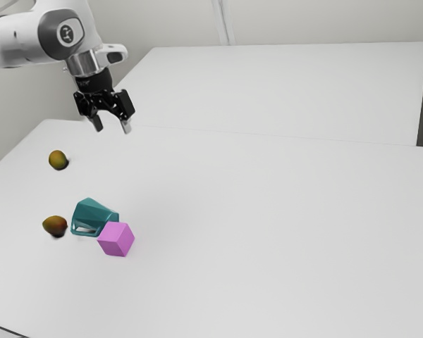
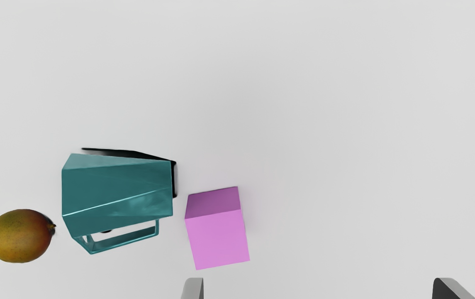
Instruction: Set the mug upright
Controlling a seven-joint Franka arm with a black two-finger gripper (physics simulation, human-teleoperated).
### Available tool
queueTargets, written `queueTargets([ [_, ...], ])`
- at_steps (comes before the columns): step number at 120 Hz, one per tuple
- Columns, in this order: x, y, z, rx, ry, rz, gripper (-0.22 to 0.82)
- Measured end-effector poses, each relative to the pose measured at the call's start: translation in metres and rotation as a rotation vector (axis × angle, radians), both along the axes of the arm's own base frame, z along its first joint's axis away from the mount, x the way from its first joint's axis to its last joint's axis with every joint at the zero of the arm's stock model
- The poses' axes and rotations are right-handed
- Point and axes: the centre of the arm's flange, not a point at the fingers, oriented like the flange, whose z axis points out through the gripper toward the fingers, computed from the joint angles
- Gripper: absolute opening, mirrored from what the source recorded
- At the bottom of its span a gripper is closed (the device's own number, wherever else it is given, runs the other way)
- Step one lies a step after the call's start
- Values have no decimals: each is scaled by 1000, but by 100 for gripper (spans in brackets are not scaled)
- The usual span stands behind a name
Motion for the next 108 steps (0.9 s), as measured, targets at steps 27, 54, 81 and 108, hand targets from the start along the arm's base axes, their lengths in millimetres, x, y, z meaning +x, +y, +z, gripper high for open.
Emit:
queueTargets([
  [27, 8, 59, -32, -143, 16, 109, 60],
  [54, -6, 159, -119, -405, 141, 312, 60],
  [81, -12, 218, -177, -562, 186, 368, 60],
  [108, -21, 288, -219, -645, 174, 428, 60],
])
